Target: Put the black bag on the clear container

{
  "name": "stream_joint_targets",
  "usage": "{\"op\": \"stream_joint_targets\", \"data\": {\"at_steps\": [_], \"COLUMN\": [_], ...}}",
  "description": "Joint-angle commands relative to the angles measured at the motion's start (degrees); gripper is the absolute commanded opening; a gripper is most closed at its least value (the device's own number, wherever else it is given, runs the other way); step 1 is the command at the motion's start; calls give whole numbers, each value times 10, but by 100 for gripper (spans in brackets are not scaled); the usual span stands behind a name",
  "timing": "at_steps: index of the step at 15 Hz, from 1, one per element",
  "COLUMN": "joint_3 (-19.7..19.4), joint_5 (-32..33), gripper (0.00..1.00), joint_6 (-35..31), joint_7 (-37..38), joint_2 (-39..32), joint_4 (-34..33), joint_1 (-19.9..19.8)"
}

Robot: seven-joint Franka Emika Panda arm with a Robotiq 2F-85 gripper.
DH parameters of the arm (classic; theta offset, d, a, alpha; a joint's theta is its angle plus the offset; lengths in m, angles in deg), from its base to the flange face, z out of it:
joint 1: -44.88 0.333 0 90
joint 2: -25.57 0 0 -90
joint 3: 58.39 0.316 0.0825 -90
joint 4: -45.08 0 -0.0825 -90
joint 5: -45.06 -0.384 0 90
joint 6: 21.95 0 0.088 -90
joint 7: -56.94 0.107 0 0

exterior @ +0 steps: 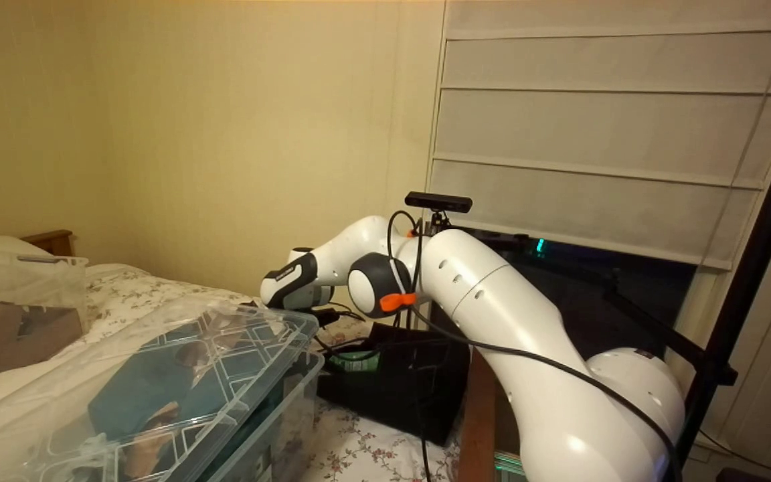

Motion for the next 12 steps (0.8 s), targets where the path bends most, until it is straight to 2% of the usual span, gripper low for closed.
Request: {"op": "stream_joint_targets", "data": {"at_steps": [1, 2, 3, 7, 12], "joint_3": [1, 3, 4, 5, 8], "joint_5": [-2, -6, -8, -19, -51], "gripper": [8, 2, 0, 1, 0], "joint_6": [16, 17, 16, 3, -46], "joint_7": [10, 12, 12, 21, 51], "joint_2": [6, 10, 13, 36, 137], "joint_4": [-16, -14, -12, 11, 107], "joint_1": [2, 1, 0, -3, -3]}}
